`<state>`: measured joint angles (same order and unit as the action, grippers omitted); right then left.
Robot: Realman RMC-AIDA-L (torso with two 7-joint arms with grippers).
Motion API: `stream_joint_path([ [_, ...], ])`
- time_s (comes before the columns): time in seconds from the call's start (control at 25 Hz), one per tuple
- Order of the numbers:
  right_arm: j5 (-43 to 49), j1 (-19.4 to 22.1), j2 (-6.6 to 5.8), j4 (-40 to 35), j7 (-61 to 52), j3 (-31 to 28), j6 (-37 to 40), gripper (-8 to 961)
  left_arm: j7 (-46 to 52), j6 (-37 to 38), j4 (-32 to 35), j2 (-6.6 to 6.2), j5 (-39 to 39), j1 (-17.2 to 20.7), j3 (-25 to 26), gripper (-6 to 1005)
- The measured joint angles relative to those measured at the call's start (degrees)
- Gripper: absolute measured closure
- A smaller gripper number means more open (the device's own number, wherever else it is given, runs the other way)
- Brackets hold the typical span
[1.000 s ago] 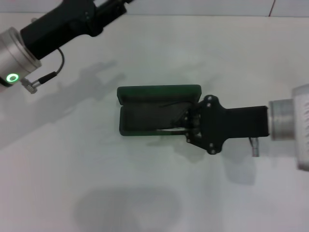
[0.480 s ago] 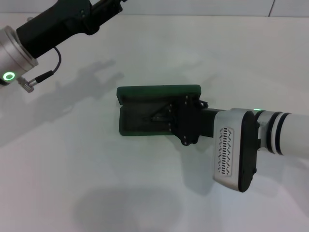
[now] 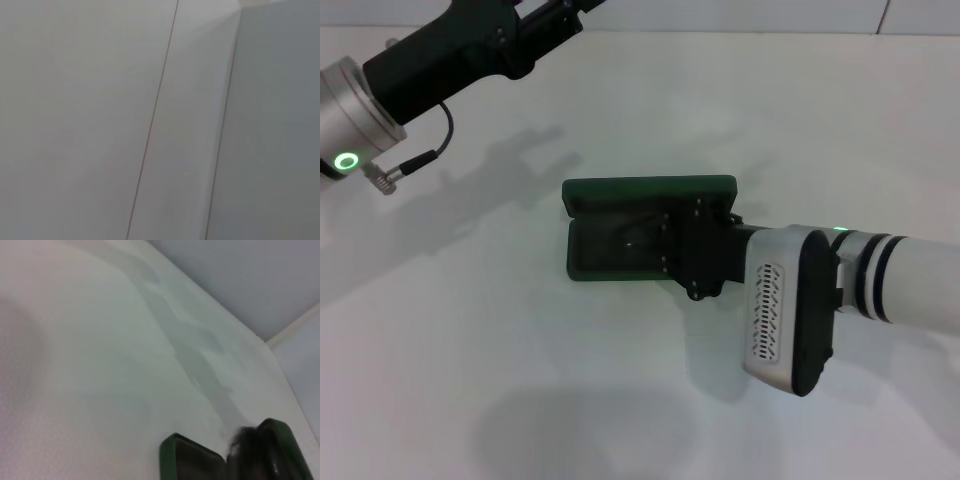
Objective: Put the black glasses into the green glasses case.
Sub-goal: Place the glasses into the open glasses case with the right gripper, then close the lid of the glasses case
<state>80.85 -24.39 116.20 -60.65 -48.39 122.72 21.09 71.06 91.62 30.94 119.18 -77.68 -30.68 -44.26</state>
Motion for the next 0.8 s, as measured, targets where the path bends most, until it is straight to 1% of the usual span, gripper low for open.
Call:
stream_joint_path([
  [0.12,-0.6,-0.4,-0.01,0.3,0.0,0.8,-0.8,755,0.0,-0.3,0.0,0.1,-0.6,-0.1,0.0,426],
  [0.32,-1.9,0.0,-0.01,-0.6,0.0,1.4,0.2,738,-0.1,-0.5,0.0,0.15,-1.2,-0.1,0.0,427],
  [0.6,-4.8,0.3,-0.01,-0.5,-0.1,-0.5,5.8,727,0.0,-0.6,0.0,0.18,-1.5,-0.1,0.0,426],
  [0.68,-5.7,0.4,-0.11,-0.2,-0.2,-2.0,8.4,720,0.2,-1.1,0.0,0.16,-1.9,-0.1,0.0,426],
  [0.8,-7.0,0.2,-0.32,1.3,-1.5,-6.7,17.2,710,0.6,-2.8,0.0,0.06,-2.9,-0.1,0.0,426],
])
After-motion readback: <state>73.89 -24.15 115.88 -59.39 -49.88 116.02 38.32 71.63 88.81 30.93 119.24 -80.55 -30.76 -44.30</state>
